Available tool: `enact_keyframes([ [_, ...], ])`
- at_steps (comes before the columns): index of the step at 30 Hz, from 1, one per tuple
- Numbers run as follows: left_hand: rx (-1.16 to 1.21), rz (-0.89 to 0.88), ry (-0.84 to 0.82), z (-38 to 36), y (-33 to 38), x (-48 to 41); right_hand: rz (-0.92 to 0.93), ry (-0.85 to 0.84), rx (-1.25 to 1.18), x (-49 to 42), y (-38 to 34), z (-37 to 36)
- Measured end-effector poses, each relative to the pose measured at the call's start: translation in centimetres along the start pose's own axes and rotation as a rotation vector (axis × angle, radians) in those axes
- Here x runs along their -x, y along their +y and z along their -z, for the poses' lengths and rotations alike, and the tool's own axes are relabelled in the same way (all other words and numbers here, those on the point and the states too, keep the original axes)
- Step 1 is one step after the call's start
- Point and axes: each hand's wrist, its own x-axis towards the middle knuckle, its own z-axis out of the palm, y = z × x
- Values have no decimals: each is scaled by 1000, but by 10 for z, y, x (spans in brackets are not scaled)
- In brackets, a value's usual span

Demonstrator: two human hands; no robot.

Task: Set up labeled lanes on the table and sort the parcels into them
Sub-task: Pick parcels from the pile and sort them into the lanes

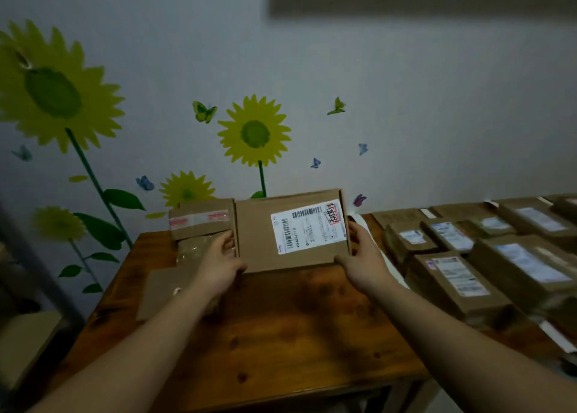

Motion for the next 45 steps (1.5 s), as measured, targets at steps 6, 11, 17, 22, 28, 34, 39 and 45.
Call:
enact_keyframes([
  [6, 116, -120, 104, -57, 37, 4, 150, 2, -71, -13, -4, 71],
  [11, 109, -155, -63, -94, 47, 1, 111, 167, -149, -22, 1, 104],
  [17, 58, -3, -136, -131, 54, -17, -40, 175, -230, -23, 20, 126],
  [22, -4, 24, -212, -185, 55, -33, -231, 202, -117, -12, 47, 162],
  [28, -171, 99, -563, -266, 47, -14, -398, 248, 0, 17, 96, 217],
  [34, -223, 166, -728, -351, 51, 1, -473, 305, -62, 34, 136, 293],
  [39, -267, 188, -635, -416, 52, 13, -484, 234, -149, 27, 164, 361],
  [45, -78, 406, -422, -458, 37, 36, -476, 217, -99, 14, 199, 390],
])
